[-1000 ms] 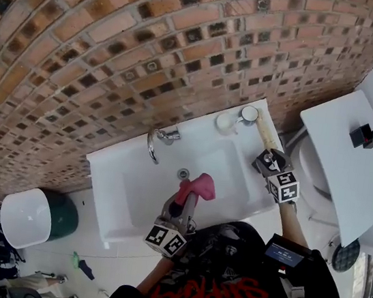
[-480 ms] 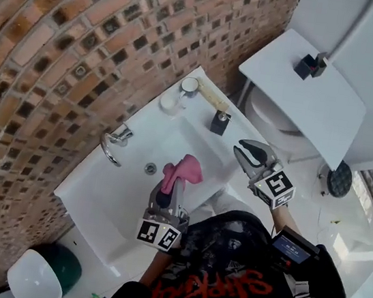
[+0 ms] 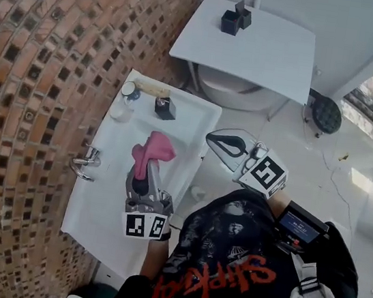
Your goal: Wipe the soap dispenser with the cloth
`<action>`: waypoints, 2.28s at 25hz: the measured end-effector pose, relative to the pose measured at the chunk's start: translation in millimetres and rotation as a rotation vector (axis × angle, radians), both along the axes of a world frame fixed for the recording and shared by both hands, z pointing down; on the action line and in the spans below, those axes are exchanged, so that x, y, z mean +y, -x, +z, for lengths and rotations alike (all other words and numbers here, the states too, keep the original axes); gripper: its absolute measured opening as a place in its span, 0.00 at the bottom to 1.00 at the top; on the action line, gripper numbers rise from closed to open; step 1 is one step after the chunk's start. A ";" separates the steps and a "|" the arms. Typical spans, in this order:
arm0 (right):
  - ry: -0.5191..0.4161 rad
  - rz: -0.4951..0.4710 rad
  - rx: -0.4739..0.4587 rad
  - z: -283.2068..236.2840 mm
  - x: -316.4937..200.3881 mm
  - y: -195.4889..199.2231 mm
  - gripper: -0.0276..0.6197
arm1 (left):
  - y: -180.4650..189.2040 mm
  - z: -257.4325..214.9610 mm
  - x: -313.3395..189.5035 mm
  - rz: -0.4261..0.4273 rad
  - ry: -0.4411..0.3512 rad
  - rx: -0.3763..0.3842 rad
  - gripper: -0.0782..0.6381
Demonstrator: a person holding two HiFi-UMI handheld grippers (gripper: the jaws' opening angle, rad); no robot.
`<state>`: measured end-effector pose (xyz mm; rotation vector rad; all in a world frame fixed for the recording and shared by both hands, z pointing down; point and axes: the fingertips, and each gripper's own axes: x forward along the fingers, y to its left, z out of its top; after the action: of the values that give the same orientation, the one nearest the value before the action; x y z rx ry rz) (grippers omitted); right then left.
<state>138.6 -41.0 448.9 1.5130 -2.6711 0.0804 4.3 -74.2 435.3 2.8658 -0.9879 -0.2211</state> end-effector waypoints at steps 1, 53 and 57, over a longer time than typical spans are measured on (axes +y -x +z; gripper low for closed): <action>-0.015 -0.010 -0.013 -2.4 6.9 -6.9 0.04 | -9.5 -5.9 11.4 -0.004 -0.025 -0.016 0.17; -0.064 -0.445 -0.138 -47.7 273.2 -90.6 0.04 | -132.0 -21.2 343.5 -0.361 0.056 0.033 0.17; -0.067 -0.429 -0.125 -45.9 286.6 -94.2 0.04 | -144.4 -20.8 354.6 -0.319 0.057 0.036 0.17</action>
<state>232.8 245.6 403.0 0.9429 -3.0594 0.0628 148.7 280.4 414.5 2.6303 -1.4154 -0.2626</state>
